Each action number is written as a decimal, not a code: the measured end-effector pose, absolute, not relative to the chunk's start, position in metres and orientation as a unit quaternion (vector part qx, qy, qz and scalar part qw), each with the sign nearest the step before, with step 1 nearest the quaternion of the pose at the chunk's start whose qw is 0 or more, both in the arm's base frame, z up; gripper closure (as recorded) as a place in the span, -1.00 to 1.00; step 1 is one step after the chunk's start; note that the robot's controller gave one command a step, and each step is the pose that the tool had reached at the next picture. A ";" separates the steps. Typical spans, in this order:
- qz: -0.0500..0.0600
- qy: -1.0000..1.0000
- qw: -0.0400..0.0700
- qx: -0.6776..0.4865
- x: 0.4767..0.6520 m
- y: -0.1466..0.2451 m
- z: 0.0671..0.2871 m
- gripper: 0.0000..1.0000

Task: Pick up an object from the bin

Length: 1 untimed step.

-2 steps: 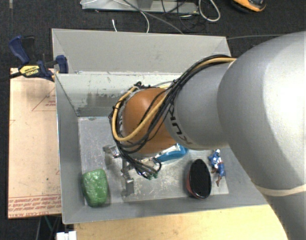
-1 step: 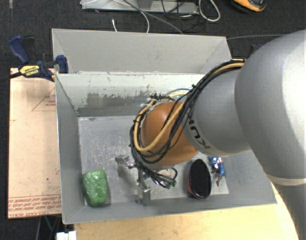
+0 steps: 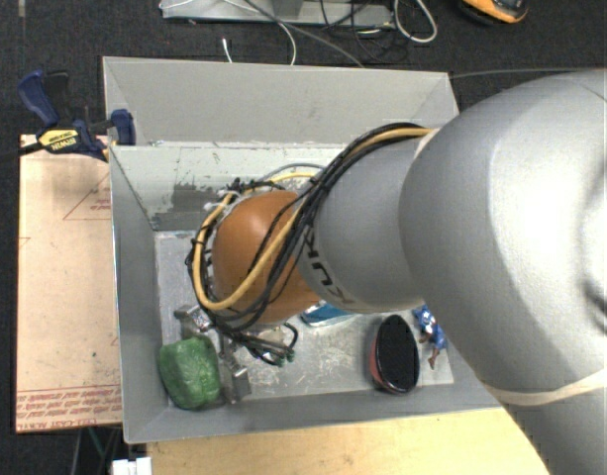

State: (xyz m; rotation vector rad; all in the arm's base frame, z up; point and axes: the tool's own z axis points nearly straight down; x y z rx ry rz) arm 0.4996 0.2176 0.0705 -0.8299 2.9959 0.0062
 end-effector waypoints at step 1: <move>0.002 0.961 0.021 -0.275 0.514 0.241 0.070 -1.00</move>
Offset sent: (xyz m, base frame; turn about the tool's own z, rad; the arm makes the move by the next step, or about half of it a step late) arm 0.0057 0.0092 -0.0005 -0.0164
